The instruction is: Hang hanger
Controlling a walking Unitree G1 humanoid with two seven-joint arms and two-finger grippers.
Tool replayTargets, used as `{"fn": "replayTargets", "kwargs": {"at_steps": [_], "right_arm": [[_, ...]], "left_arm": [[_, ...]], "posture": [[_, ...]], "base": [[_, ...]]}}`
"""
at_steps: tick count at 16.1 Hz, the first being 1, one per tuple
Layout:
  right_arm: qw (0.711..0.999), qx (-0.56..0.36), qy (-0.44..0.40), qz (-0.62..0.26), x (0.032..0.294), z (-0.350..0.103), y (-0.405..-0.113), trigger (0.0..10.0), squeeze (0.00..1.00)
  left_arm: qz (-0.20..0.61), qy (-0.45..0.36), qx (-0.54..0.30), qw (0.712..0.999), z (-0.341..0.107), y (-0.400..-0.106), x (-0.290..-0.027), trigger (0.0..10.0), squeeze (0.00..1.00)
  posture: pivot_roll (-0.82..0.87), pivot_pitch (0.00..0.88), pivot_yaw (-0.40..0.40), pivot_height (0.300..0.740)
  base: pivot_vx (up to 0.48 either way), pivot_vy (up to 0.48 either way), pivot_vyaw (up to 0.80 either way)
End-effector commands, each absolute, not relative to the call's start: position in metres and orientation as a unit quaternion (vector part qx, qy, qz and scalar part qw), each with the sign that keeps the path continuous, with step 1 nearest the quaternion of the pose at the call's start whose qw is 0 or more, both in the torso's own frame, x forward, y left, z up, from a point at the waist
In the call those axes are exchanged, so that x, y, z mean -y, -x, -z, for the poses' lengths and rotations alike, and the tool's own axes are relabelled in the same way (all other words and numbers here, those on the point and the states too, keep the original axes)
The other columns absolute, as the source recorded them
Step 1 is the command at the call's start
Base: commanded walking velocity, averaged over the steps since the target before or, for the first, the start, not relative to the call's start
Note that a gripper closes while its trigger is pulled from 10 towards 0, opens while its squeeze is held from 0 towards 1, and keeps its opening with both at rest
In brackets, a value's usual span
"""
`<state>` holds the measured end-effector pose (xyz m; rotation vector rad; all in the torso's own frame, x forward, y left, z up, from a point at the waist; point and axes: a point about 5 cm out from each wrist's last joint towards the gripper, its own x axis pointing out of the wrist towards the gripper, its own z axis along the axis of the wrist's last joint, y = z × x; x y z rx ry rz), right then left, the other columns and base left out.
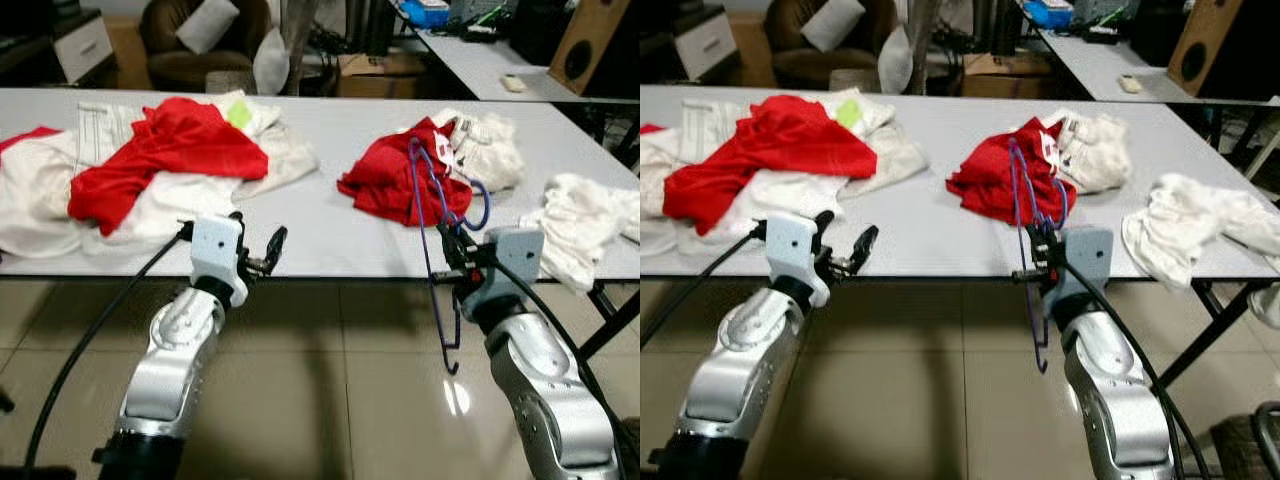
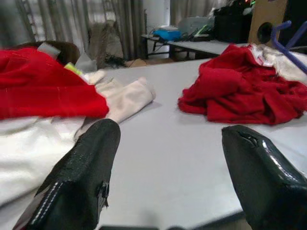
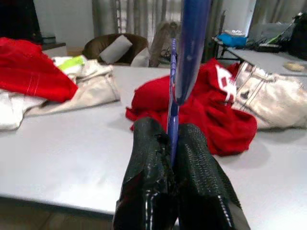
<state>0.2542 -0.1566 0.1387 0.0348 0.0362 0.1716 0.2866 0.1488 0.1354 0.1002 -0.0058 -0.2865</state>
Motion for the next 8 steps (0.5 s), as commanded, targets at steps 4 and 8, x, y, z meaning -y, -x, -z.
{"fn": "replayTargets", "kwargs": {"at_steps": [4,8], "right_arm": [[0.998,-0.022,-0.024,-0.051,0.166,-0.139,-0.251,10.0,0.0],[0.999,-0.029,-0.022,-0.04,0.168,-0.136,-0.246,10.0,0.0]], "left_arm": [[0.153,-0.055,0.001,0.987,-0.136,-0.287,-0.145,10.0,0.3],[0.156,-0.056,-0.001,0.986,-0.135,-0.288,-0.145,10.0,0.3]], "posture": [[-0.13,0.001,-0.005,0.74],[-0.14,0.006,0.001,0.74]], "base": [[0.0,-0.264,0.0],[0.0,-0.267,-0.78]]}}
